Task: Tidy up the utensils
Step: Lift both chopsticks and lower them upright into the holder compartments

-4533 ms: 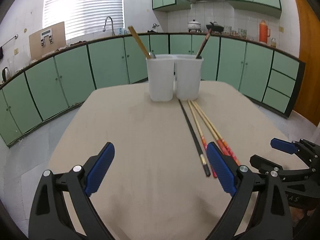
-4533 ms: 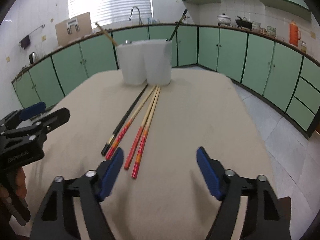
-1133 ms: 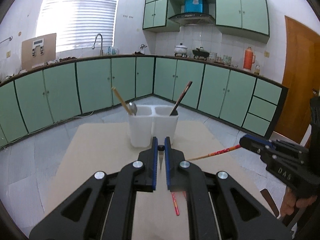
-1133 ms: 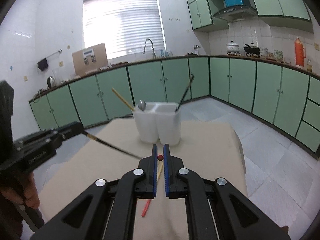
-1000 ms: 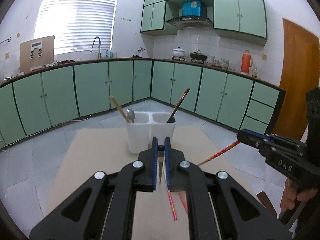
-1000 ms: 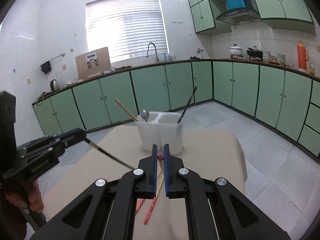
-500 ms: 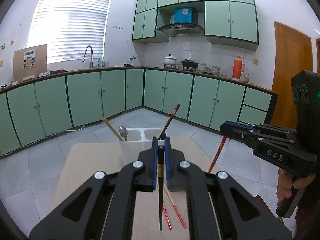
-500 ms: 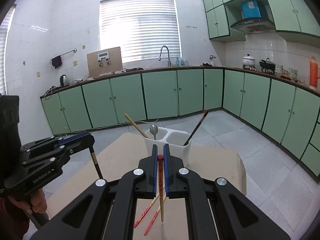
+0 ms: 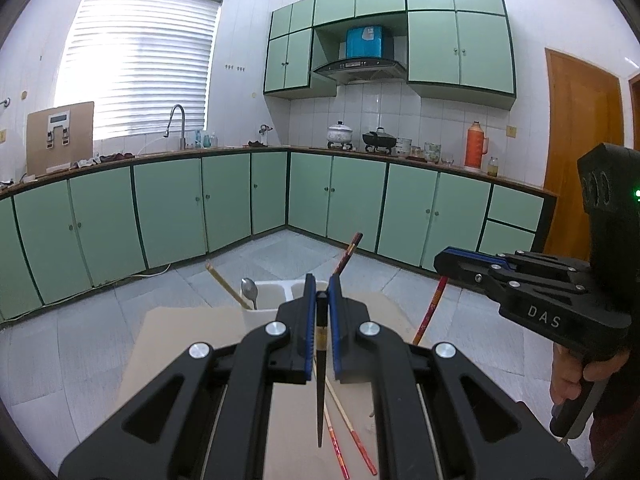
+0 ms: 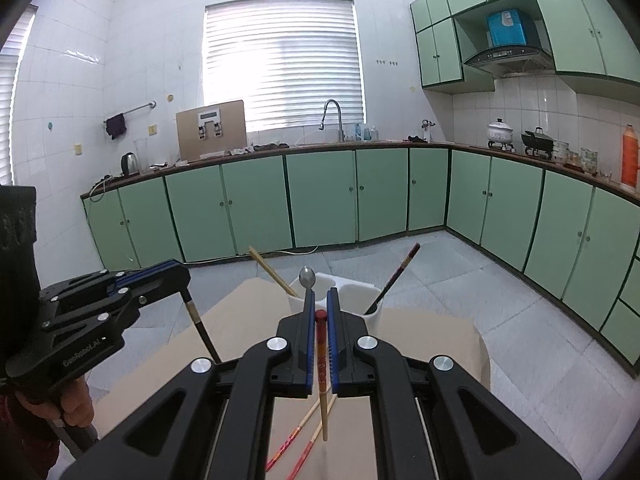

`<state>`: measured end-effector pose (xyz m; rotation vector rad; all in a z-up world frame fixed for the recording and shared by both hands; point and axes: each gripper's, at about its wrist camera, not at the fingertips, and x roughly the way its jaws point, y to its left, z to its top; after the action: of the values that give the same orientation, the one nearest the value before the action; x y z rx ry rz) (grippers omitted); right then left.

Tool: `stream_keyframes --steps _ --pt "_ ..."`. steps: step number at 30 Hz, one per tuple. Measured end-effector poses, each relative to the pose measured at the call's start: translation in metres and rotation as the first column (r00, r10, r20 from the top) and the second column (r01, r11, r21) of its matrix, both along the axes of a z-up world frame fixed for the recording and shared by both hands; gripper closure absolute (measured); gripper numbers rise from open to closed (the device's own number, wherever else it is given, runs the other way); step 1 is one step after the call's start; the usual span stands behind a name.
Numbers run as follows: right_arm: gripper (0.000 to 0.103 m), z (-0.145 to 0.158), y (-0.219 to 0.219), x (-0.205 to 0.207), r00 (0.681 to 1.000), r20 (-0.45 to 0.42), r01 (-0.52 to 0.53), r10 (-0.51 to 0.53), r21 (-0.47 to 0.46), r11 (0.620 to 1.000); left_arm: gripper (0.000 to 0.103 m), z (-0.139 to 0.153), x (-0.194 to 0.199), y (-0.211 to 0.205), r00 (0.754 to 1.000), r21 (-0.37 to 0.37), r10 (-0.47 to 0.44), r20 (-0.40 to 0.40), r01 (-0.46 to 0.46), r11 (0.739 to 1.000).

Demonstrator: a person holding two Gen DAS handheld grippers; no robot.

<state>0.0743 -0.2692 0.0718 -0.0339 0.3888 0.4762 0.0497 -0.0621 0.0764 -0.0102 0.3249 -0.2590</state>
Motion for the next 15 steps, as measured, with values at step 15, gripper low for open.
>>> stream_keyframes --steps 15 --pt "0.097 0.064 0.005 0.056 0.995 0.100 0.005 -0.008 0.029 1.000 0.097 0.054 0.049 0.001 0.994 -0.011 0.005 0.105 -0.003 1.000"
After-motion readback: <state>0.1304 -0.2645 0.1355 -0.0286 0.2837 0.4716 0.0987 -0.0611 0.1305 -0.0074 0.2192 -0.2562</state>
